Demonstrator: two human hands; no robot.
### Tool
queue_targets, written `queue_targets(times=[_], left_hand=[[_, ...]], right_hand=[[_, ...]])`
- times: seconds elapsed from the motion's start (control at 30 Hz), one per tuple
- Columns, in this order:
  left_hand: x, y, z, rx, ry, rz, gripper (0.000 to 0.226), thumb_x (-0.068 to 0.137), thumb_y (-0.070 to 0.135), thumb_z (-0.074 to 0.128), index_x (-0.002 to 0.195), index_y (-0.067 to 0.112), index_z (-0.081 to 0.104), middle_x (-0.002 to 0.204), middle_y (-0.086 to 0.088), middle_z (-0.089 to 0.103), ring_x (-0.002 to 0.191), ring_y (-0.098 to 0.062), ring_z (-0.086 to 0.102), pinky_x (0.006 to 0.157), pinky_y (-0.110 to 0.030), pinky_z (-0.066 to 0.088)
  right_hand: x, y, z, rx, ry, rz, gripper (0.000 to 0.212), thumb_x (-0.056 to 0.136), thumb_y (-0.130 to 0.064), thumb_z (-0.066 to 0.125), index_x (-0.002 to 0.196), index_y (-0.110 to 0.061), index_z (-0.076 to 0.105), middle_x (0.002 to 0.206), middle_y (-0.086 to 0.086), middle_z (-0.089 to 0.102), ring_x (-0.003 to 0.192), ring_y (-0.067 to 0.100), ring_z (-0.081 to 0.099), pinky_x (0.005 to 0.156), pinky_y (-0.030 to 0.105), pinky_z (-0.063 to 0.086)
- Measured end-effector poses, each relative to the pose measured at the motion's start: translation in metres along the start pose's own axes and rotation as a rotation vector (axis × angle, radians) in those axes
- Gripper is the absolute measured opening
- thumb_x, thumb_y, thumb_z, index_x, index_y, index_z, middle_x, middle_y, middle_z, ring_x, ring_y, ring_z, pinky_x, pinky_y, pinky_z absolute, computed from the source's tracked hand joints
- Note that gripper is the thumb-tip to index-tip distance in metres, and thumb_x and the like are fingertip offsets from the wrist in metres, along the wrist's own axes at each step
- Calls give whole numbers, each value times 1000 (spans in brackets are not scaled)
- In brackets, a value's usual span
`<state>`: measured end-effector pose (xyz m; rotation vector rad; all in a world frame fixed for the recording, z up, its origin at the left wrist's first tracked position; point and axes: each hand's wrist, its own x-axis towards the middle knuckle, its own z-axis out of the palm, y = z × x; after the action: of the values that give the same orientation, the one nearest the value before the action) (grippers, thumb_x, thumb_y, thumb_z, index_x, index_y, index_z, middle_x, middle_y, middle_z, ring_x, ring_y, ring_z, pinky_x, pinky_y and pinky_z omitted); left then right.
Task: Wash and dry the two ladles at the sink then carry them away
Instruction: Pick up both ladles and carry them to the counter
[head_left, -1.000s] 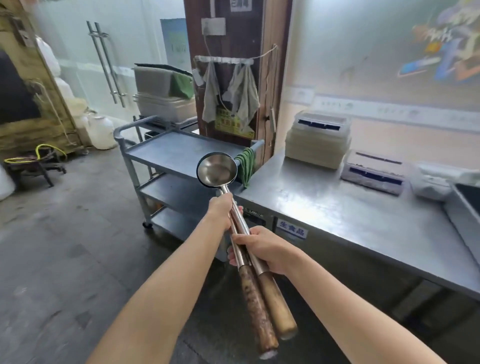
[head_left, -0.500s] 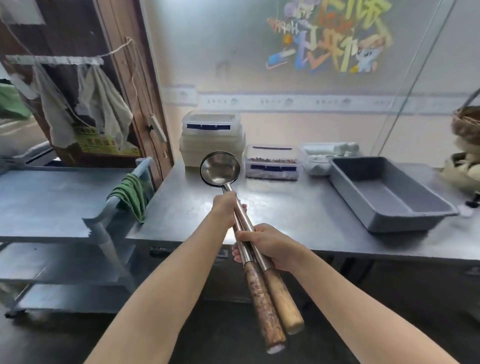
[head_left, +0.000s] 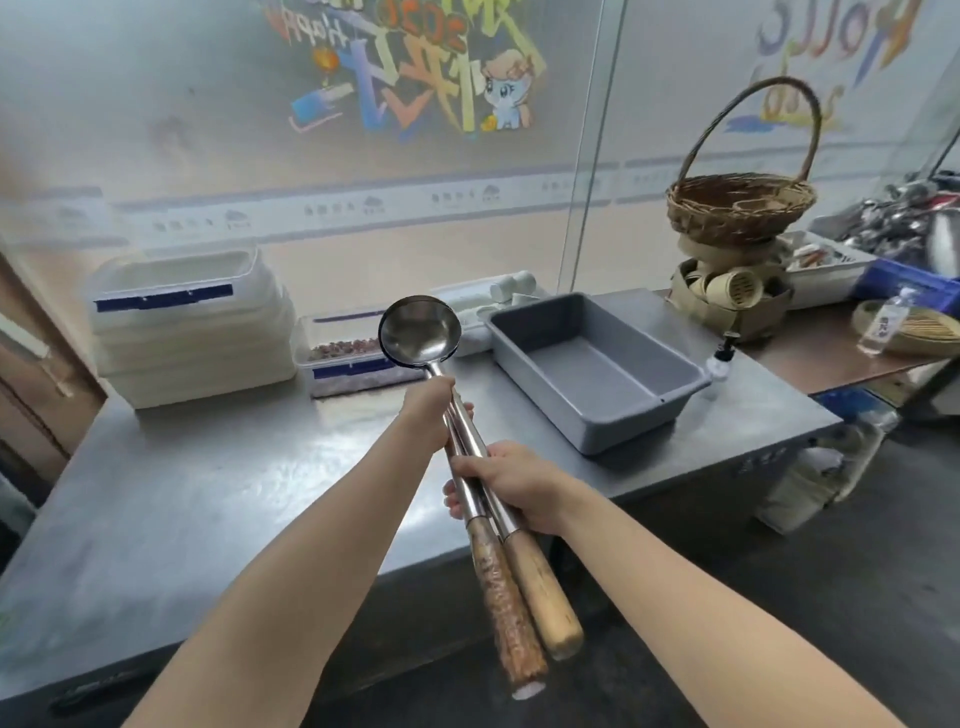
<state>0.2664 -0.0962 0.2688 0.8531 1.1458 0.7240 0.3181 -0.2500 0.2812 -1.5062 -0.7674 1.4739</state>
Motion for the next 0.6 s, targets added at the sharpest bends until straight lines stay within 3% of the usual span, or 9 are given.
queue_targets(times=[0.2,0.3,0.6], left_hand=[[67,-21,111,32,-59,-56,26,96,20,56,116,3,50,76,-19,61,62,-27,61,56,-33,49],[98,-29,167,31,-57,-67,30,96,18,56,121,3,51,81,-18,61,61,-26,62,53,-32,48],[182,-33,305,9,-19,-118,36,97,16,56,127,1,43,79,-21,60,61,-27,61,53,-33,48]], right_hand=[[28,-14,-114,-14,51,35,25,103,-7,54,120,11,54,95,22,67,69,22,71,61,28,61],[46,-22,-176,-14,26,70,23,103,-10,55,119,8,54,96,22,68,72,23,71,64,30,61],[115,-53,-330,-8,14,105,41,101,-11,58,128,19,49,92,23,67,70,25,71,64,36,62]])
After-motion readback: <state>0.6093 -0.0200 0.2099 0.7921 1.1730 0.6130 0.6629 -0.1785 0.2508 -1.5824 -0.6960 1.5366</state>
